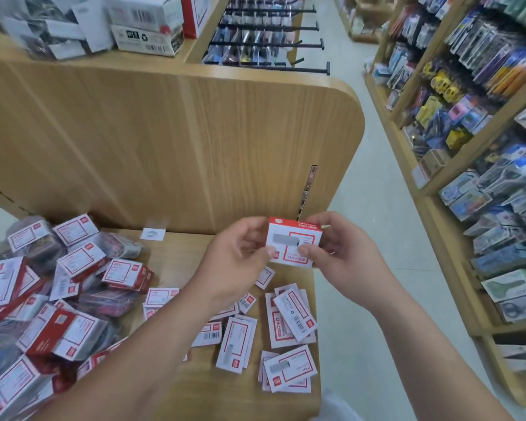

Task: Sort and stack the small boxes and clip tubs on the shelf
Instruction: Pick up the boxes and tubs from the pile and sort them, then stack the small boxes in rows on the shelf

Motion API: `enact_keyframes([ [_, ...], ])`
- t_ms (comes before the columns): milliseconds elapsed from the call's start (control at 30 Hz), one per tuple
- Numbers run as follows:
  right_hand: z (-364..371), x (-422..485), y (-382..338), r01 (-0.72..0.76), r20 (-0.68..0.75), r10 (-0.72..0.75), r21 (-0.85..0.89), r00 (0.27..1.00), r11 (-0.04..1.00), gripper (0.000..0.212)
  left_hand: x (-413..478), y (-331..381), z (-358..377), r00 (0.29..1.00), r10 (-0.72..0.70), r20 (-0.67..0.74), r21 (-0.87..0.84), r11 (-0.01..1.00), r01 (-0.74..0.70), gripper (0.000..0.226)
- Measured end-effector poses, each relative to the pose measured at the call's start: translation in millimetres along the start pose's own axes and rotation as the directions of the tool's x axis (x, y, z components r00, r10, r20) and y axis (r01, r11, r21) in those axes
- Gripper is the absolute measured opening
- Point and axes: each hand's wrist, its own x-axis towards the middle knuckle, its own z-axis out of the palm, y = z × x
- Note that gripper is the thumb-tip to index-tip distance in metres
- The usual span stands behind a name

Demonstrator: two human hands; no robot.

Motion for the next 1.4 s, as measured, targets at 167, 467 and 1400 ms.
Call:
enact_keyframes([
  [167,18,3,41,-0.073,-0.099,0.057,-0.171,0.993,0.983,0.03,-21,-18,-3,0.995,0.029,0.093,0.31,0.949,-0.057,0.018],
  [467,31,16,59,-0.113,-0.303,0.089,-0.063,0.949,0.992,0.025,-46,-31,25,0.971,-0.023,0.236,0.576,0.809,-0.121,0.064],
  [1400,12,-1,-2,0.45,-0.051,-0.529,-0.462,0.847,0.764,0.019,-7,-13,13,0.96,0.275,0.046,0.405,0.874,-0.27,0.034],
])
